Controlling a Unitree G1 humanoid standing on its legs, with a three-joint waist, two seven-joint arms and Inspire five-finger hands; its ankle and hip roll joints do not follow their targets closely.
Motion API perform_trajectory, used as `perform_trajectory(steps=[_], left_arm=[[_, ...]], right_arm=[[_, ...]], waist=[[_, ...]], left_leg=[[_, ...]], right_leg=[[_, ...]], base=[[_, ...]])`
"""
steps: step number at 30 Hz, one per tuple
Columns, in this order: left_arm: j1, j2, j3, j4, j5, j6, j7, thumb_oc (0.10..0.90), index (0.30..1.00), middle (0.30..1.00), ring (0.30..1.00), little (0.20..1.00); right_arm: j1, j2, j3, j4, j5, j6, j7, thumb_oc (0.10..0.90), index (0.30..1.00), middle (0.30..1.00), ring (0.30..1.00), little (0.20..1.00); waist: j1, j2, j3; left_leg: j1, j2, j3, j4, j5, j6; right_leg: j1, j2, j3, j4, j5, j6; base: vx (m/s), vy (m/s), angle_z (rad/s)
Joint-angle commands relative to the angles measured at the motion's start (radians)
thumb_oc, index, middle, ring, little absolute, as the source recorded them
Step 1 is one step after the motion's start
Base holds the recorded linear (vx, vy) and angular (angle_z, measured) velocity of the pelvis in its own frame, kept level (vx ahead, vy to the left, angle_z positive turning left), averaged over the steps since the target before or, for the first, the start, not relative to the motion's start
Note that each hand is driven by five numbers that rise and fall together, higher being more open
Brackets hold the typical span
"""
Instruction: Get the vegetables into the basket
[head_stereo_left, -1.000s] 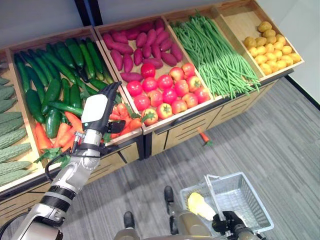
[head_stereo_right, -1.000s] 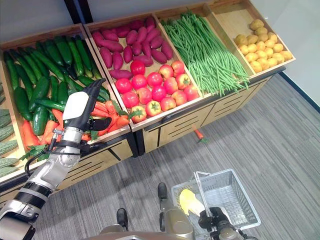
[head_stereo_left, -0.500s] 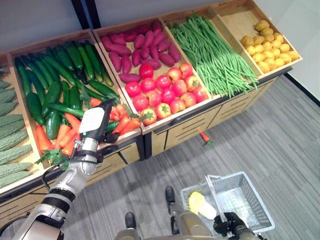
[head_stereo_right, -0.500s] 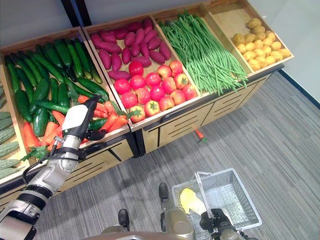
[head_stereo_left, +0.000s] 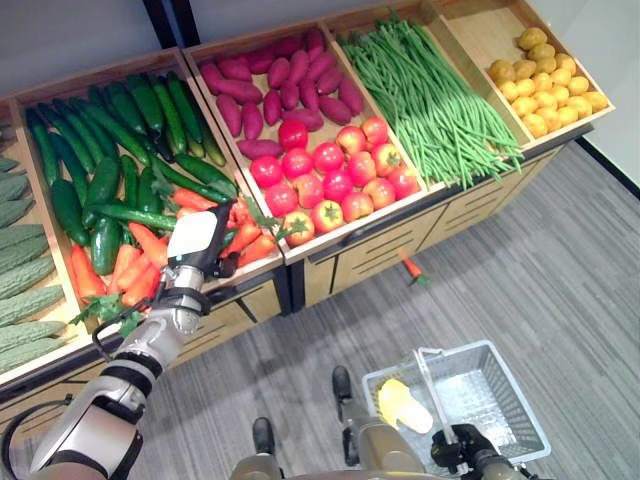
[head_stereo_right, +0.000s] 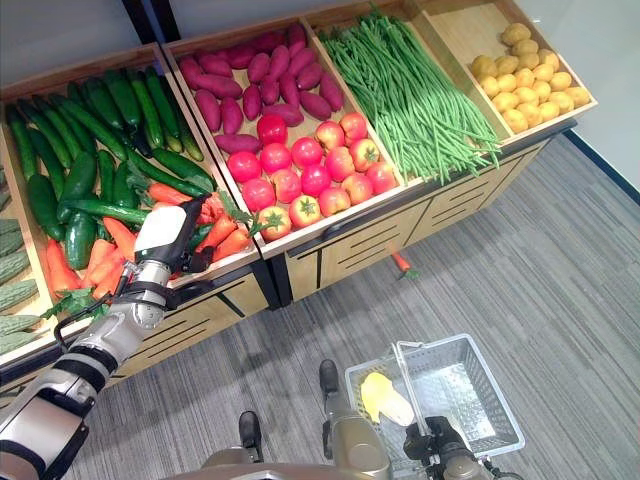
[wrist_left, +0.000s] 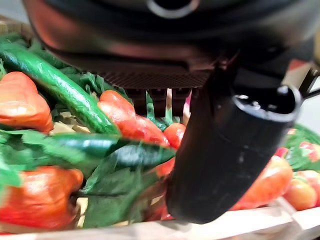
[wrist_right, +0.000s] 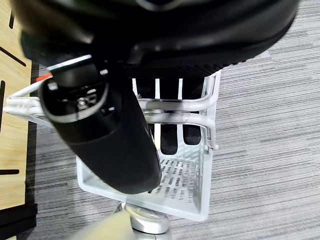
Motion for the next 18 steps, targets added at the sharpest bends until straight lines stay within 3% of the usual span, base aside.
perform_trajectory(steps=[1, 18], left_arm=[[-0.102, 0.033, -0.042, 0.051, 0.046, 0.016, -0.068, 0.400, 0.300, 0.300, 0.300, 0.300], [-0.077, 0.012, -0.019, 0.087, 0.028, 0.026, -0.065, 0.400, 0.300, 0.300, 0.300, 0.300]], right_arm=[[-0.050, -0.039, 0.028, -0.020, 0.027, -0.022, -0.005, 0.400, 0.300, 0.300, 0.300, 0.300], [-0.043, -0.038, 0.025, -0.019, 0.031, -0.014, 0.016, 0.400, 0.300, 0.300, 0.300, 0.300]], waist=[[-0.028, 0.000, 0.033], [-0.026, 0.009, 0.028]], left_leg=[[-0.017, 0.033, -0.059, 0.007, -0.012, -0.009], [0.007, 0.028, -0.054, 0.007, -0.022, -0.008]], right_leg=[[0.037, -0.088, 0.054, 0.007, -0.058, 0.128], [0.058, -0.096, 0.054, 0.007, -0.058, 0.131]], base=[[0.00, 0.000, 0.00], [0.00, 0.002, -0.01]])
